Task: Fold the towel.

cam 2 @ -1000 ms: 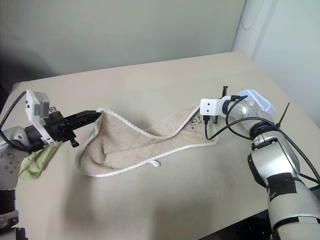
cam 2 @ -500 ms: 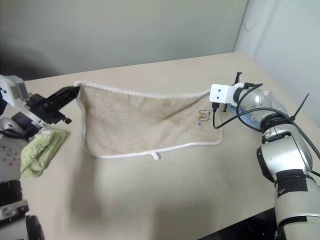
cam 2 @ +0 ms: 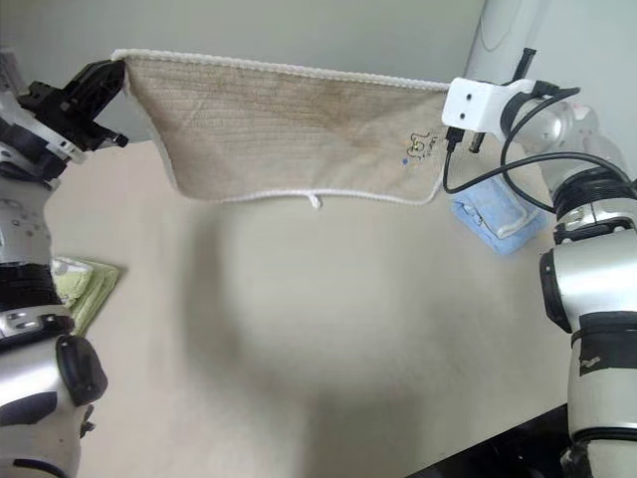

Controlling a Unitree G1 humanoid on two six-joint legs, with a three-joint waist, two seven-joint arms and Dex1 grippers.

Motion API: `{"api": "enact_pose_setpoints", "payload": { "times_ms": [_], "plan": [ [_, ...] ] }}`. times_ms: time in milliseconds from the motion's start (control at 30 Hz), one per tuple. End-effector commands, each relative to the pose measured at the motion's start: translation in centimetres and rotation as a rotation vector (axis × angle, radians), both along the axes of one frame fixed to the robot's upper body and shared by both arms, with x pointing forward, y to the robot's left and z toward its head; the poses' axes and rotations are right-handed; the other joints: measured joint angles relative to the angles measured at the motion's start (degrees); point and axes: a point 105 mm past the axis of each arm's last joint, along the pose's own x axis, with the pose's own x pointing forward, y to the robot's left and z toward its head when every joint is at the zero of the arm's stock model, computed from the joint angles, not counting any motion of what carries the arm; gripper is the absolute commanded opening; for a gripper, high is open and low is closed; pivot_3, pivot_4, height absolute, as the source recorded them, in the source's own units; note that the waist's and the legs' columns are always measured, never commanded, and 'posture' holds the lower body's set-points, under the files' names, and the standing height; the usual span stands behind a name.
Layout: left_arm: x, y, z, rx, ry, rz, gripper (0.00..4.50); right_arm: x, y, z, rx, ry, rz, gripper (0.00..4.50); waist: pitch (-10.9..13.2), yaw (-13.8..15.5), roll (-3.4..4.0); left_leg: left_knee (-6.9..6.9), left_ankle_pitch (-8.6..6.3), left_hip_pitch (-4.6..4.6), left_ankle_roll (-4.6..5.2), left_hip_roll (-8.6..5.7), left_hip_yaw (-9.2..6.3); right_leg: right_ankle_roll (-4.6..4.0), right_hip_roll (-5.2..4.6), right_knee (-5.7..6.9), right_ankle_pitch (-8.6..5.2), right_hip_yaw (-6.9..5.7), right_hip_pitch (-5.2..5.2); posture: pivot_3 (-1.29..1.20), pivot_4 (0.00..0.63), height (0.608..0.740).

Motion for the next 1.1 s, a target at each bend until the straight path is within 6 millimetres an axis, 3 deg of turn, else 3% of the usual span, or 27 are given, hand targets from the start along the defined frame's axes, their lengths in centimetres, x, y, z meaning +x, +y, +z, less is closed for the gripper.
{"api": "enact_pose_setpoints", "payload": {
  "times_ms": [33, 200, 300, 467, 633, 767, 933, 1100],
  "plan": [
    [-3.6, 0.5, 0.7, 0.049, -0.021, -0.059, 0.01, -1.5, -1.6, 1.1, 0.083, 0.037, 0.063, 0.0, 0.0, -0.3, 0.0, -0.01, 0.02, -0.05, -0.04, 0.01, 0.0, -0.01, 0.01, -0.02, -0.01, 0.0, -0.05, 0.0, 0.15, 0.74],
    [-8.1, -1.0, -3.5, 0.11, 0.143, -0.192, 0.01, -3.4, -1.9, -3.2, 0.07, 0.283, 0.229, 0.0, -0.06, -1.16, -0.1, 0.04, 0.08, -0.08, -0.14, 0.0, -0.02, 0.06, 0.04, -0.08, -0.06, 0.0, -0.04, 0.0, 0.15, 0.74],
    [-10.9, -1.9, -6.1, 0.104, 0.255, -0.242, 0.01, -5.3, -2.8, -7.1, 0.053, 0.502, 0.31, 0.0, -0.07, -1.28, -0.12, 0.12, 0.07, -0.1, -0.14, -0.02, 0.01, 0.1, 0.03, -0.11, -0.09, 0.01, 0.0, 0.0, 0.15, 0.74],
    [-14.6, -3.7, -10.3, 0.135, 0.438, -0.297, 0.01, -8.5, -2.9, -12.0, 0.039, 0.766, 0.403, 0.0, -0.03, -1.1, -0.06, 0.1, 0.08, 0.25, -0.14, 0.0, 0.02, 0.09, 0.05, -0.07, -0.1, 0.06, 0.44, 0.0, 0.15, 0.74],
    [-16.9, -4.1, -14.5, 0.129, 0.603, -0.278, 0.01, -10.3, -3.3, -13.6, 0.038, 0.886, 0.393, 0.0, 0.03, -1.12, -0.01, -0.03, -0.14, 1.67, 0.27, 0.01, 0.09, -0.04, 0.05, -0.07, -0.04, 0.09, 1.67, 0.0, 0.15, 0.74],
    [-18.1, -4.2, -16.7, 0.122, 0.687, -0.249, 0.01, -11.3, -3.6, -13.9, 0.029, 0.941, 0.387, 0.0, 0.03, -0.89, 0.01, 0.13, -0.6, 2.76, 1.14, 0.0, 0.12, -0.11, 0.03, -0.25, -0.13, 0.1, 2.83, 0.0, 0.15, 0.74],
    [-18.4, -3.8, -17.4, 0.078, 0.704, -0.222, 0.01, -11.6, -3.5, -14.4, 0.015, 0.974, 0.386, 0.0, 0.02, -0.21, 0.01, 0.27, -0.49, 2.78, 0.76, -0.06, 0.2, 0.12, -0.04, -0.3, -0.22, 0.13, 2.94, 0.0, 0.15, 0.74],
    [-17.2, -2.9, -17.5, 0.047, 0.686, -0.173, 0.01, -10.3, -3.0, -14.6, 0.013, 0.951, 0.376, 0.0, 0.01, 0.5, 0.03, 0.11, -0.54, 2.65, 0.67, -0.07, 0.17, 0.13, -0.01, -0.16, -0.26, 0.15, 2.68, 0.0, 0.15, 0.74]
  ]
}}
